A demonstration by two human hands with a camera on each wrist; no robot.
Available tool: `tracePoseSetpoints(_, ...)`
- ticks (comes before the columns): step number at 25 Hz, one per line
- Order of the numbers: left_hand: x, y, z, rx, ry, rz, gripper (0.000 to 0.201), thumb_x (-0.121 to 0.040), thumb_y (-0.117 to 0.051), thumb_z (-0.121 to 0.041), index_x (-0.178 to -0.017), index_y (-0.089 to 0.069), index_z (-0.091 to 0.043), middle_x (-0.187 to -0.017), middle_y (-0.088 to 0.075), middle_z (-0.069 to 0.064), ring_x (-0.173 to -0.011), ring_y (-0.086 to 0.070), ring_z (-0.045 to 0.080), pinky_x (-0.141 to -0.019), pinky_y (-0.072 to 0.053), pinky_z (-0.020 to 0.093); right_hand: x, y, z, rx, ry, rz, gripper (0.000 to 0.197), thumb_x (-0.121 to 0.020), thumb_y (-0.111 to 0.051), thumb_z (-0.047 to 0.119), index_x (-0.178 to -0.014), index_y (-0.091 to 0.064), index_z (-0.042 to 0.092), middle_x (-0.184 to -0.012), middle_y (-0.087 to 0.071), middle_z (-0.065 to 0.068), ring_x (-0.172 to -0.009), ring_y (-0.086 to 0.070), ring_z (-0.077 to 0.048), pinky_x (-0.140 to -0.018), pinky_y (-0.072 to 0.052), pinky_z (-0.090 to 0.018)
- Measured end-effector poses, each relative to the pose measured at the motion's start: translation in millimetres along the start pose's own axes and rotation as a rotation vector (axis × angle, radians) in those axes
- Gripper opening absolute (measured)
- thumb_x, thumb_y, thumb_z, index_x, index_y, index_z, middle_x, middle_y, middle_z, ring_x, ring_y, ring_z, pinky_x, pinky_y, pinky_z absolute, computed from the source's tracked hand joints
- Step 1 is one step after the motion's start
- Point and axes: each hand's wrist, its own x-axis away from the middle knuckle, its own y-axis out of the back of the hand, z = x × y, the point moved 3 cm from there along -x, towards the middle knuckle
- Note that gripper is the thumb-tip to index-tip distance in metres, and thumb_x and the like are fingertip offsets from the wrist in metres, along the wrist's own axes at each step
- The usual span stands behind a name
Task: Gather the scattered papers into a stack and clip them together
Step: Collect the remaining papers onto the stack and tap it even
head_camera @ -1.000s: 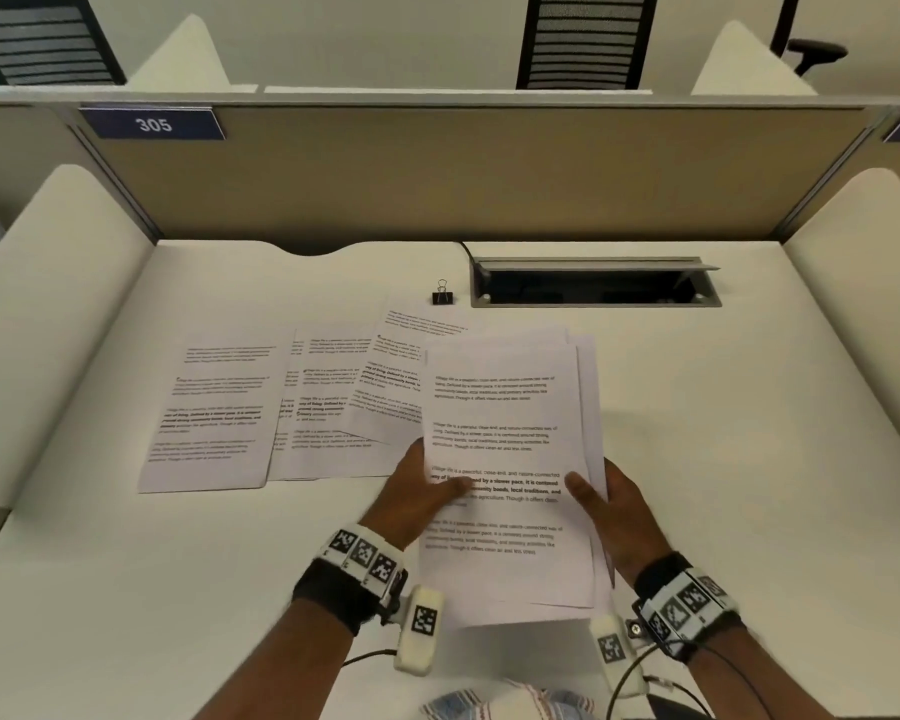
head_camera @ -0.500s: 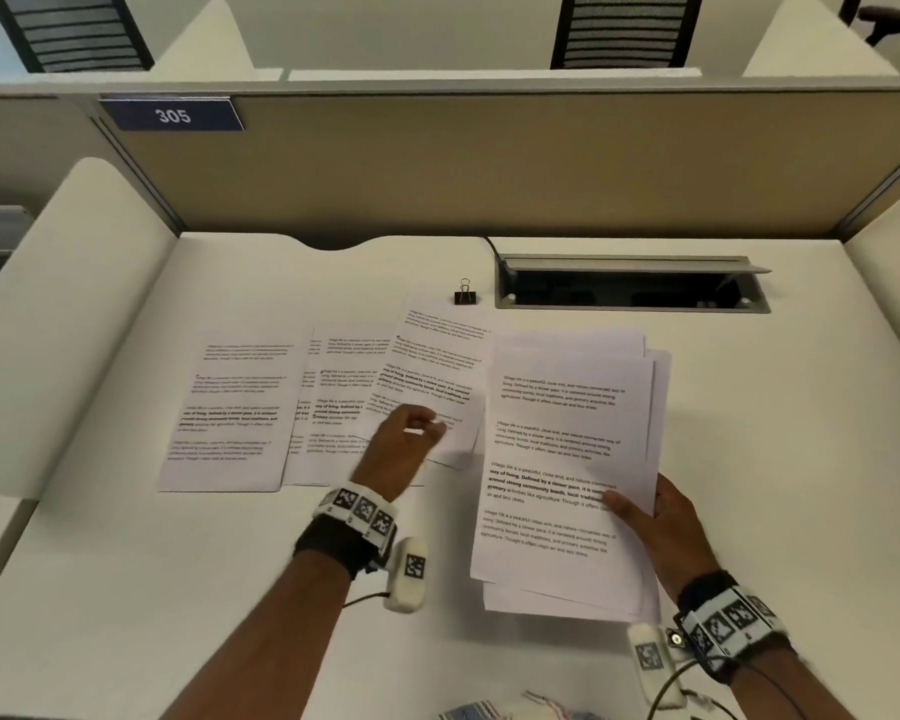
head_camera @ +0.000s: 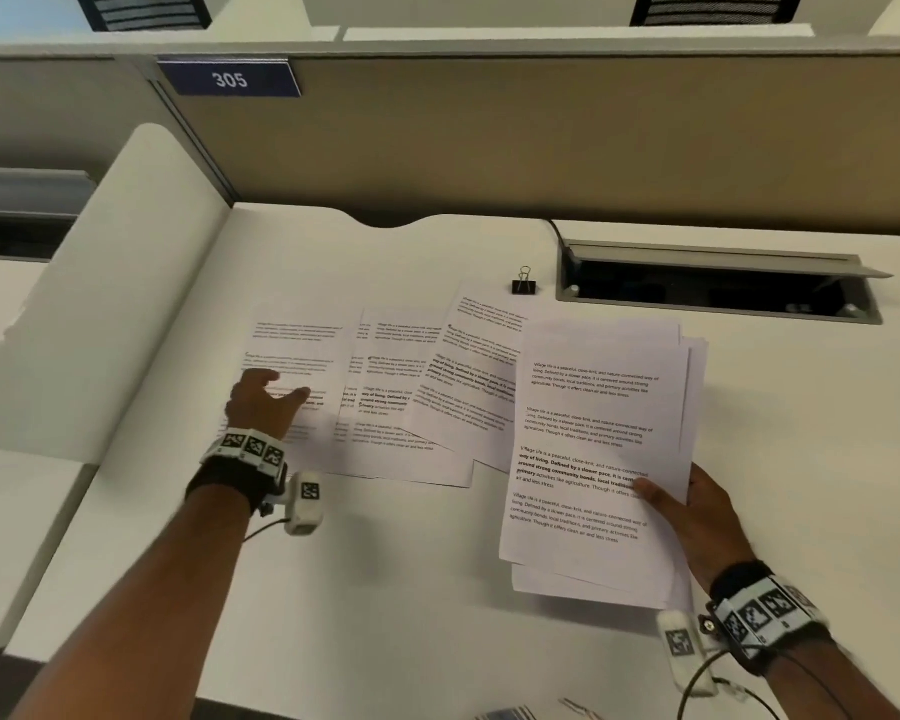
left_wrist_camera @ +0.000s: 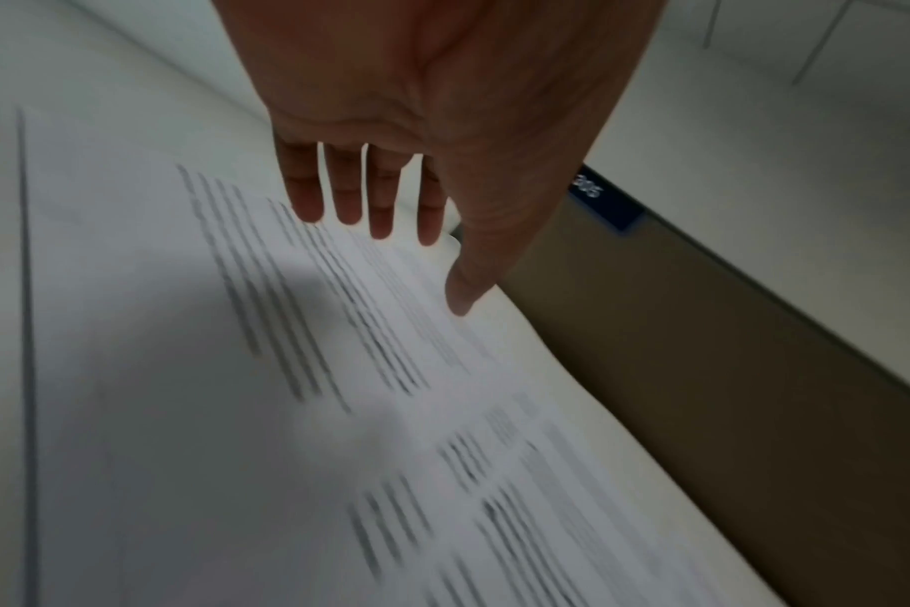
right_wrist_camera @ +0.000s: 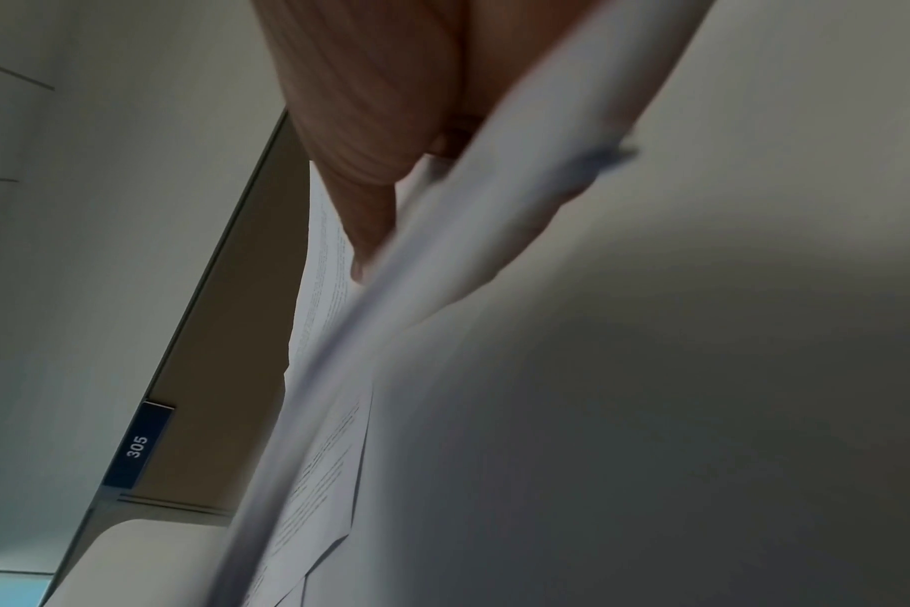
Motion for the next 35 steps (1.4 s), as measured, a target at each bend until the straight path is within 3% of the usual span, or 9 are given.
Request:
tracePoseSetpoints(5,-39,24,31,-0.19,0.206,0.001,0.086,-0.071,-0.088,-0.04,-0.14,-0.045,-0.011,-0.146,-0.045,0.02,-0.136,-0.043,0.042,-0.112,-0.038,0.051,-11,-10,-1,0.011,-0.018,0.016,0.042,-0.083,-0.079,0.022,-0.122,-0.064,0.023,-0.105,-0.077,0.006,-0.093,-0.074,-0.017,-0.075,-0.057,-0.029)
tracePoseSetpoints(9,-49,19,39,-0.301,0.224,0.013,0.101,-0.064,-0.091,-0.049,-0.143,-0.043,-0.007,-0.146,-0.041,0.02,-0.137,-0.04,0.042,-0.112,-0.037,0.053,-20,-9,-8,0.024,-0.037,0.008,0.047,-0.083,-0.079,0.023,-0.126,-0.062,0.02,-0.112,-0.074,0.0,-0.1,-0.071,-0.022,-0.084,-0.057,-0.037)
tracePoseSetpoints(13,-40,3,26,-0.353,0.149,0.003,0.094,-0.063,-0.09,-0.05,-0.136,-0.047,-0.009,-0.143,-0.041,0.016,-0.136,-0.039,0.039,-0.111,-0.036,0.051,-25,-11,-10,0.055,-0.043,0.012,0.047,-0.083,-0.079,0.025,-0.126,-0.062,0.02,-0.113,-0.074,0.0,-0.102,-0.07,-0.022,-0.092,-0.056,-0.043)
tracePoseSetpoints(23,-3,-45,-12,-0.301,0.045,0.061,0.085,-0.059,-0.093,-0.045,-0.129,-0.052,-0.018,-0.138,-0.046,0.011,-0.132,-0.043,0.036,-0.109,-0.038,0.052,-31,-15,-6,0.062,-0.048,0.021,0.043,-0.087,-0.078,0.019,-0.126,-0.062,0.02,-0.112,-0.074,0.002,-0.1,-0.07,-0.02,-0.081,-0.056,-0.033)
tracePoseSetpoints(26,10,-59,-23,-0.249,0.028,0.078,0.085,-0.059,-0.094,-0.041,-0.129,-0.051,-0.018,-0.138,-0.047,0.012,-0.132,-0.044,0.037,-0.108,-0.039,0.051,-33,-14,-4,0.079,-0.057,0.029,0.04,-0.087,-0.078,0.019,-0.125,-0.064,0.02,-0.11,-0.074,0.004,-0.099,-0.07,-0.015,-0.083,-0.056,-0.031)
tracePoseSetpoints(30,22,-77,-32,-0.166,0.012,0.089,0.076,-0.069,-0.09,-0.037,-0.13,-0.052,-0.015,-0.138,-0.048,0.014,-0.13,-0.047,0.038,-0.108,-0.038,0.047,-34,-15,-1,0.099,-0.063,0.045,0.039,-0.087,-0.077,0.018,-0.123,-0.062,0.022,-0.107,-0.072,0.01,-0.098,-0.068,-0.01,-0.075,-0.051,-0.022)
tracePoseSetpoints(35,39,-97,-50,-0.071,0.006,0.156,0.073,-0.077,-0.083,-0.039,-0.136,-0.052,-0.01,-0.139,-0.053,0.016,-0.128,-0.052,0.036,-0.108,-0.043,0.048,-35,-13,-1,0.121,-0.065,0.054,0.04,-0.088,-0.076,0.019,-0.126,-0.062,0.02,-0.11,-0.072,0.007,-0.099,-0.068,-0.011,-0.074,-0.051,-0.022)
